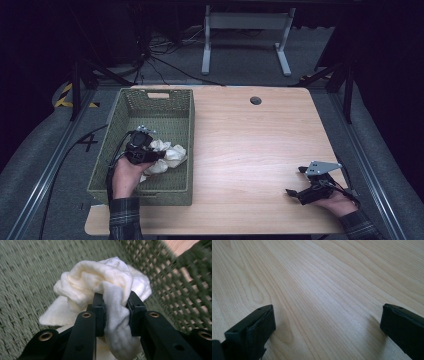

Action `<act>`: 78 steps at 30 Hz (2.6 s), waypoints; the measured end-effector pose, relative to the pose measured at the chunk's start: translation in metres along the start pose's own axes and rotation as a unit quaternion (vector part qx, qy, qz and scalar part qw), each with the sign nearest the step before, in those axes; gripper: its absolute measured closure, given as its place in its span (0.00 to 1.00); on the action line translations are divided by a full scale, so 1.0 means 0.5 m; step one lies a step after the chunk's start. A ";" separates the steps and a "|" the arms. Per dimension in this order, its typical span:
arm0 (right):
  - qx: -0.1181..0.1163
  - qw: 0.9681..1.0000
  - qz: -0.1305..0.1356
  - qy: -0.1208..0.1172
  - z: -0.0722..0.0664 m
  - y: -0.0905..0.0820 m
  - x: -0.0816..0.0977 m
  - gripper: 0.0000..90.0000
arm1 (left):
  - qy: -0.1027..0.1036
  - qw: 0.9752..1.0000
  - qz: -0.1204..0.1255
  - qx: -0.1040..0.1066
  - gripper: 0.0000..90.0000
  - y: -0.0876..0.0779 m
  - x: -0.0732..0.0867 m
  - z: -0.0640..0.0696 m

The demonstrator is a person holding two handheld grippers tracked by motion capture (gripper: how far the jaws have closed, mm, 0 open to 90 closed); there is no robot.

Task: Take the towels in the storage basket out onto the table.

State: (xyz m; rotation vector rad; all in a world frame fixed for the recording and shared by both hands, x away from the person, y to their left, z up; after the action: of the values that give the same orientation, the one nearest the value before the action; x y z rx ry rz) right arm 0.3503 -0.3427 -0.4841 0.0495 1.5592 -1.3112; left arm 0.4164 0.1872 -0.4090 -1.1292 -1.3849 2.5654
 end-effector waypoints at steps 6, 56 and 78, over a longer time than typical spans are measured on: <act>0.000 1.000 0.000 0.000 0.000 0.000 0.000 0.00 | 0.007 0.998 0.057 0.010 0.82 -0.032 -0.005 0.005; 0.000 1.000 0.000 0.000 0.000 0.000 0.000 0.00 | 0.136 0.955 0.235 0.117 0.84 -0.191 -0.176 0.170; 0.000 1.000 0.000 0.000 0.000 0.000 0.000 0.00 | 0.183 0.940 0.225 0.178 0.84 -0.133 -0.238 0.276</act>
State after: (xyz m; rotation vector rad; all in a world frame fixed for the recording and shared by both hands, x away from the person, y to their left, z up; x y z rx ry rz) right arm 0.3503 -0.3427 -0.4841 0.0496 1.5592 -1.3114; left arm 0.4009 0.0885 -0.2425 -1.8868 -0.6017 2.5218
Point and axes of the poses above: each handheld gripper's, and its own axes: y roughly forward along the jaws, x roughly out of its underside, z roughly to its right, the point moved 2 cm from there along y, roughly forward along the jaws, and after that the axes turned 10 degrees about x, right-handed, at the moved point
